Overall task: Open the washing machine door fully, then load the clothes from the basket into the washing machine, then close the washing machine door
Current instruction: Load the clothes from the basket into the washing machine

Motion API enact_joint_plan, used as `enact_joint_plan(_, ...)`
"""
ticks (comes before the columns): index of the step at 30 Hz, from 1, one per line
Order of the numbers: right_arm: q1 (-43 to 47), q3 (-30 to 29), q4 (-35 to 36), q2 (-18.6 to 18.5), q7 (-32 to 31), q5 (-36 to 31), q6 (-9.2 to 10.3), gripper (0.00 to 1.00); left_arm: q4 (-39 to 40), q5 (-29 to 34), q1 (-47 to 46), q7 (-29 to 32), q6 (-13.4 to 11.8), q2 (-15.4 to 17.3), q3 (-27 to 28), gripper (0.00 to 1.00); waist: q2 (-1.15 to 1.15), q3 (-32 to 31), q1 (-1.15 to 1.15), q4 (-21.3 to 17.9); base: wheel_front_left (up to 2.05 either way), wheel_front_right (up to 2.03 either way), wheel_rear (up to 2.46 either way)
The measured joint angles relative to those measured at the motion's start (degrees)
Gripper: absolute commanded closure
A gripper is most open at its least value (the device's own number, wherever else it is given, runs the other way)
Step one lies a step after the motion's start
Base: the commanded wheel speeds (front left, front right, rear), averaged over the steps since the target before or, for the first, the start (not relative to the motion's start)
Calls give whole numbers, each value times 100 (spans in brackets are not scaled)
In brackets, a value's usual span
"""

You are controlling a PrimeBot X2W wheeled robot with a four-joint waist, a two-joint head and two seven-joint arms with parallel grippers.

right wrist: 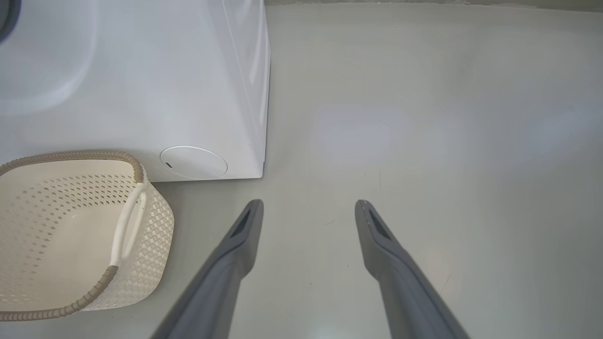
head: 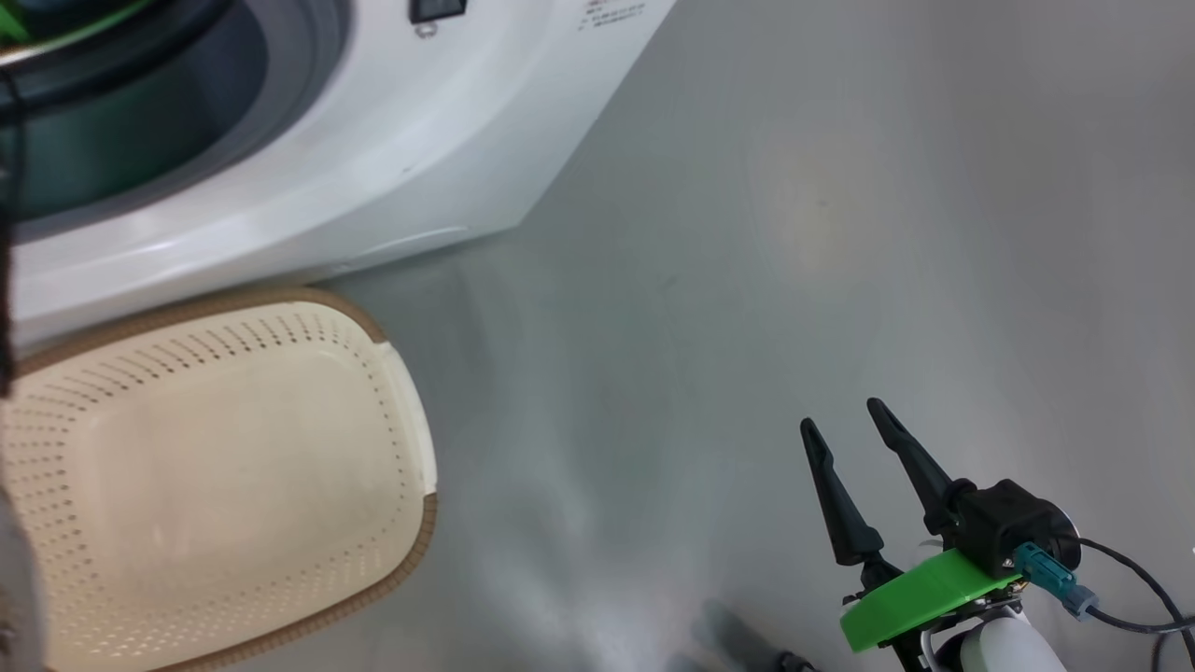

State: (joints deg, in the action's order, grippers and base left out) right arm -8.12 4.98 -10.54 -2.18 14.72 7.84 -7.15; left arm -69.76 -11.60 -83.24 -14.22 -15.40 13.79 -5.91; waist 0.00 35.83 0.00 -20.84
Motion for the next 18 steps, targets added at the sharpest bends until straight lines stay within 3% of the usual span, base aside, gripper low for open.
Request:
enact_joint_plan(10,-3,-46,-270,-5,0,-4,0,0,784,-249,1380,-42,-53,-416,230,0,0,-664,-1,280,0,0,0)
enact_joint_plan(18,1,-131,-390,-8,0,-7,0,0,1426,-352,2536,-42,162,-745,372,0,0,-1253,-1,517,0,0,0)
